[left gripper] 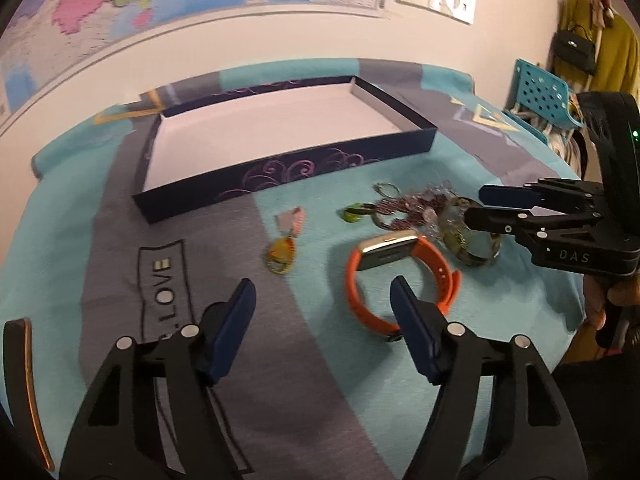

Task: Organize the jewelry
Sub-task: 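Grasp the orange watch band with the left tool while the right tool grasps the tortoiseshell bangle, then carry the watch band and bangle into the box and open both tools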

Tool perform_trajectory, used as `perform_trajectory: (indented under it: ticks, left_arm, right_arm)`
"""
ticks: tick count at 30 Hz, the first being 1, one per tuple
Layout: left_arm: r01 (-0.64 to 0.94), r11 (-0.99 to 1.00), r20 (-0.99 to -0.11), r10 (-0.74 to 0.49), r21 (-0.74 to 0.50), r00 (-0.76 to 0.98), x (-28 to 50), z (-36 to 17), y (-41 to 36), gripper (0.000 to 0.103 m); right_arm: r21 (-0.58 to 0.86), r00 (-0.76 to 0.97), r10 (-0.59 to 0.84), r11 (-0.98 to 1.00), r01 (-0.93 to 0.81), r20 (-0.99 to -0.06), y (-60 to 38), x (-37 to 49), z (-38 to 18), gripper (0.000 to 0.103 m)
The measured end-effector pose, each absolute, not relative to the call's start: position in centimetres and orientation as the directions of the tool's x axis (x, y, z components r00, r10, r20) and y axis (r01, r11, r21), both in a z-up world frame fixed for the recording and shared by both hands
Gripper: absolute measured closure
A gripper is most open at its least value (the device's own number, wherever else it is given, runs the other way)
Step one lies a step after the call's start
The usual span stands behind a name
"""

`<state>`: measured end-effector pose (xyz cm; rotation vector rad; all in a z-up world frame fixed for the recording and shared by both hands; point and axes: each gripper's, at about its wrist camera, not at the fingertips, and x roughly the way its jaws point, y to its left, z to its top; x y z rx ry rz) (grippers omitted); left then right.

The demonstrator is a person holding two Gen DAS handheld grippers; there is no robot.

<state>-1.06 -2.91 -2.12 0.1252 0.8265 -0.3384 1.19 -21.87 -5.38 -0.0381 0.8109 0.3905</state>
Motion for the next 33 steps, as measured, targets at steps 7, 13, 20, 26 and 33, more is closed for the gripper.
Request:
perform_trajectory:
  ticks: [7,13,20,26,33]
  left_arm:
    - [0.375,0.926,-0.768,-0.273,-0.046,0.58,-0.4,-2.5,-3.8,0.055]
    - [0.386,0.921,-0.792,-0.274,-0.054,0.545,0.0,-3.2,-4.1,0.077]
    - [0.365,0.929,-0.792,-0.273,-0.068,0.546,0.3,-2.9,-3.8,0.096]
    - [0.347,0.933,-0.78,-0.286,-0.094,0.557,0.4,-2.0,-2.8,0.096]
    - [0.321,0.934,-0.751,-0.322,-0.155,0.576,1.0,-0.3,-0.9,0.096]
  right_arm:
    - [0.13,0.594,0.328,0.927,-0.352,-0.734,-22.3,1.1,-6.0,0.083]
    - [0.148,0.598,0.333,0.93,-0.338,-0.729,-22.9,1.2,-6.0,0.097]
    - [0.164,0.62,0.357,0.923,-0.347,-0.699,-23.5,1.0,-4.4,0.097]
    - [0.181,0.634,0.385,0.914,-0.364,-0.671,-23.5,1.5,-3.0,0.097]
    - [0.173,0.651,0.406,0.903,-0.393,-0.642,-22.7,3.4,-1.6,0.097]
